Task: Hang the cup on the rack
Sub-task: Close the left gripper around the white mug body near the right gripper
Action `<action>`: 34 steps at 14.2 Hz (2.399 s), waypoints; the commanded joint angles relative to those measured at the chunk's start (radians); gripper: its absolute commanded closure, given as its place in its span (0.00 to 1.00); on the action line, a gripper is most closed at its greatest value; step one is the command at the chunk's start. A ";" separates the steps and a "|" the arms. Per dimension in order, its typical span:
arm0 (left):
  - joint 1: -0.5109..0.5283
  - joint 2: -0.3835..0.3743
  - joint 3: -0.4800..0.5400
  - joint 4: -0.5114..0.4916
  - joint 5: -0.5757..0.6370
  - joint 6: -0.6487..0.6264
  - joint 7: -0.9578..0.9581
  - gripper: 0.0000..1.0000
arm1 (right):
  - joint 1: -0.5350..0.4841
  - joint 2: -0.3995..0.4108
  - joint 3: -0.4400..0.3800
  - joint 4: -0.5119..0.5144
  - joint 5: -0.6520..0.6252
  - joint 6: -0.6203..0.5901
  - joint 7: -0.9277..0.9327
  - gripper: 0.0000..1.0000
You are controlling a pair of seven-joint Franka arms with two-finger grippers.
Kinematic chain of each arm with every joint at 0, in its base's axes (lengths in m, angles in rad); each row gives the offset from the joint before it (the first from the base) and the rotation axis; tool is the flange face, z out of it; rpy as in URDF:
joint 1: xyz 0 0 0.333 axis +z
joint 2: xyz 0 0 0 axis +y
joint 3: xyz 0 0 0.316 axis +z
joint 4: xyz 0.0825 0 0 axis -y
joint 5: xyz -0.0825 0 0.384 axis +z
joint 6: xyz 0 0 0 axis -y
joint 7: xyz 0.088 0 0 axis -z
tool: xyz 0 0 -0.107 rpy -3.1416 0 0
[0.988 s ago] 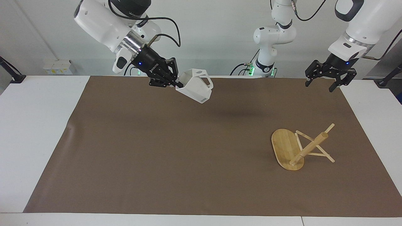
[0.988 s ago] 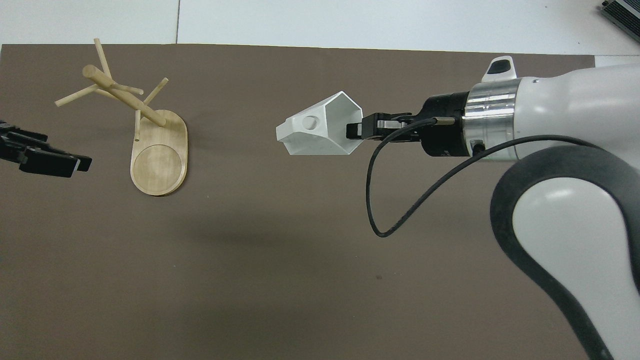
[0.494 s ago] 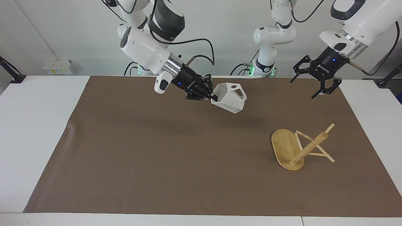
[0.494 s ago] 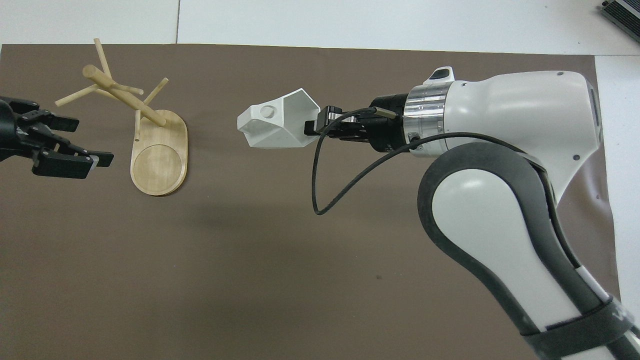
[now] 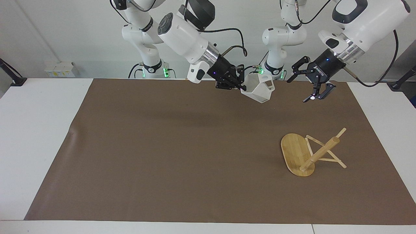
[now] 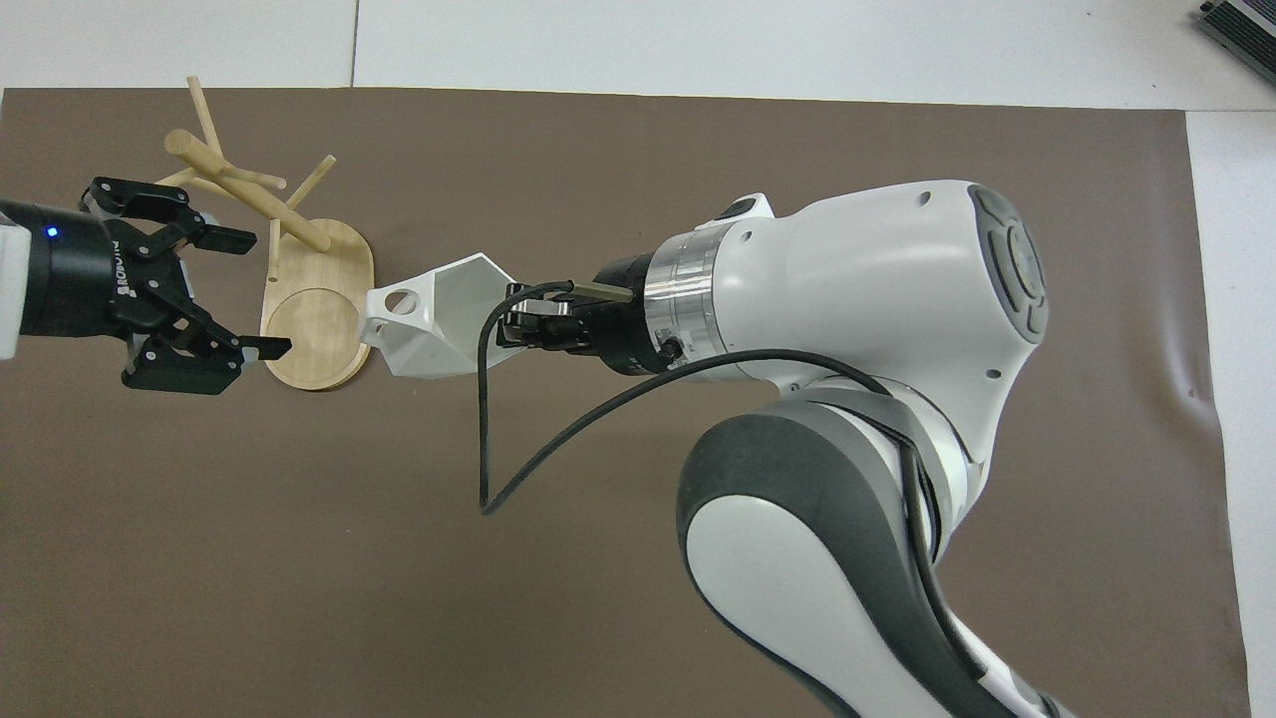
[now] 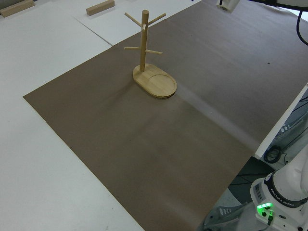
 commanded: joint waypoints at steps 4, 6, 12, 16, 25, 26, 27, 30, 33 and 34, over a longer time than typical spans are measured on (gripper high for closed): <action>-0.008 -0.095 0.011 -0.176 -0.158 0.036 0.171 0.00 | -0.021 0.025 0.030 0.029 -0.031 -0.049 0.019 1.00; -0.009 -0.109 0.009 -0.210 -0.177 0.044 0.215 0.00 | -0.021 0.025 0.030 0.029 -0.033 -0.049 0.013 1.00; -0.044 -0.171 0.009 -0.352 -0.291 0.109 0.258 0.00 | -0.022 0.040 0.026 0.044 -0.016 -0.030 0.001 1.00; -0.061 -0.165 0.009 -0.380 -0.340 0.185 0.309 0.00 | -0.022 0.041 0.026 0.050 -0.016 -0.021 0.016 1.00; -0.086 -0.131 0.009 -0.377 -0.438 0.221 0.374 0.00 | -0.022 0.044 0.026 0.050 -0.017 -0.012 0.019 1.00; -0.087 -0.128 0.009 -0.372 -0.438 0.221 0.374 0.00 | -0.022 0.044 0.026 0.050 -0.017 -0.012 0.019 1.00; -0.087 -0.128 0.009 -0.372 -0.440 0.226 0.374 0.00 | -0.022 0.044 0.026 0.050 -0.019 -0.012 0.019 1.00; -0.087 -0.125 0.009 -0.368 -0.440 0.240 0.377 0.00 | -0.022 0.044 0.026 0.050 -0.019 -0.012 0.019 1.00; -0.089 -0.115 0.008 -0.366 -0.440 0.280 0.398 0.00 | -0.022 0.044 0.026 0.050 -0.020 -0.012 0.018 1.00; -0.089 -0.112 0.006 -0.365 -0.440 0.301 0.400 0.00 | -0.022 0.044 0.026 0.050 -0.020 -0.012 0.019 1.00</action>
